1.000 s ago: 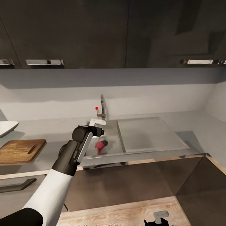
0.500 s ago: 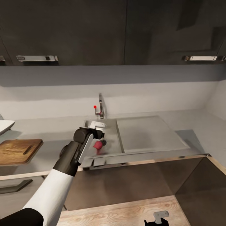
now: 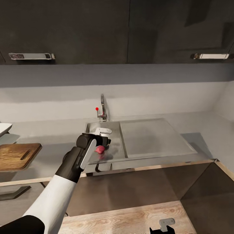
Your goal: In the kitchen, take the Vidalia onion out of the sink, dice it on the chopping board with the paring knife, put the diced onion into the bowl on the countertop, then place both the paring knife and the chopping board into the sink.
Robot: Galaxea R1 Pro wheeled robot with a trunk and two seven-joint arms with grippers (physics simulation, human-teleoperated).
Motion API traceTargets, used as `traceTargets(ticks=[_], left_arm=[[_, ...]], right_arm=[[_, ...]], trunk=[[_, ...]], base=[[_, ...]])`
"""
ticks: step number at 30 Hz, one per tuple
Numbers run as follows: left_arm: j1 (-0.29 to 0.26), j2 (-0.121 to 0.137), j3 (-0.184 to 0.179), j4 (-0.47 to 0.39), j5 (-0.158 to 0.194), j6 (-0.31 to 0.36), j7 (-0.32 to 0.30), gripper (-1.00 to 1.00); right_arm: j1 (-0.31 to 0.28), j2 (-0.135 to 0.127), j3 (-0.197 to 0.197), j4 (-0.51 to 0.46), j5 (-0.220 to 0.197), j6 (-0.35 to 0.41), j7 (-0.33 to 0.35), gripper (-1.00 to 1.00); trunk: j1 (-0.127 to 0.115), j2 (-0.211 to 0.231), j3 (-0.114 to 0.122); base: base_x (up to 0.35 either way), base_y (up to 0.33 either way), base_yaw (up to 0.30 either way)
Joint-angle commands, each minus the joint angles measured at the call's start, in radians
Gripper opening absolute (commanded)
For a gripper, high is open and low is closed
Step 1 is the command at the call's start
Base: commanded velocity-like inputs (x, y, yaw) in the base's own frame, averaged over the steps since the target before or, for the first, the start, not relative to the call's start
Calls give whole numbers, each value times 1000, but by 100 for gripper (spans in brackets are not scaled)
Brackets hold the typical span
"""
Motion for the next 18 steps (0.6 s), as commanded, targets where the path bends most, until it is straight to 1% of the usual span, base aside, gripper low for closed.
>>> traceTargets(ticks=[1,10,18], left_arm=[[-1,0,-1,3,11,3,10,100],[0,3,1,14,13,1,10,100],[0,3,1,30,12,1,10,100]], right_arm=[[-1,0,-8,1,11,-4,-3,100],[-1,0,-7,1,11,-4,-3,100],[-1,1,-7,1,11,-4,-3,100]], trunk=[[0,-1,-3],[0,-1,-17],[0,-1,-30]], base=[[0,0,0],[2,0,0],[81,0,0]])
